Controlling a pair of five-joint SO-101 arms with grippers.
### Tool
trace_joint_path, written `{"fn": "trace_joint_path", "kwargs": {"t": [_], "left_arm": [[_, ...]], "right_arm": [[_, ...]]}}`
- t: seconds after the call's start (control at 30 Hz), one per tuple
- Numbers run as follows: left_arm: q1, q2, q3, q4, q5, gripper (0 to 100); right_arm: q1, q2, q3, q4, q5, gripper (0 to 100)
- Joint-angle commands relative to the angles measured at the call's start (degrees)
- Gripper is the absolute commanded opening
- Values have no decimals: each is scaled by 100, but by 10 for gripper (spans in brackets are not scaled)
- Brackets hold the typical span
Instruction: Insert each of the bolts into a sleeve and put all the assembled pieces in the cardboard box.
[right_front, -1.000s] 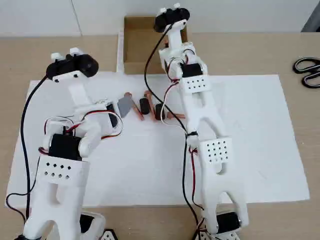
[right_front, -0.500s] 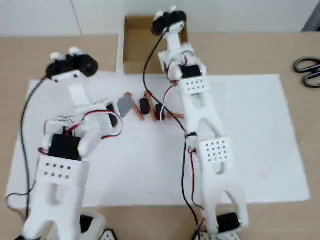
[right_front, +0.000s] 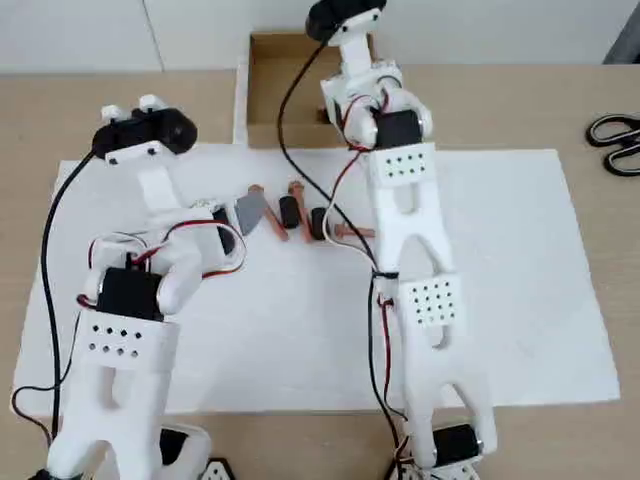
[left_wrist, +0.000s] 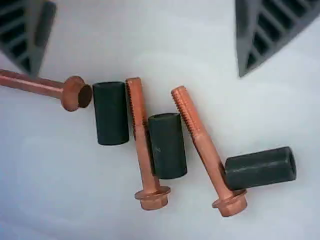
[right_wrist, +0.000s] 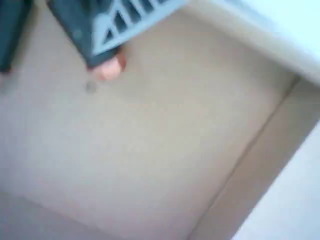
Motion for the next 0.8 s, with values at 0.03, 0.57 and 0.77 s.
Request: {"fn": "trace_joint_path", "kwargs": {"t": [0.03, 0.57, 0.77], "left_arm": [[-18, -35, -207, -18, -44, 246], [-62, -35, -171, 308, -44, 246], [-70, -35, -171, 369, -53, 246]], "right_arm": [[-13, -954, -396, 989, 9, 232], [-330, -2475, 607, 2941, 9, 231], [-251, -3635, 2541, 2941, 9, 231]]}}
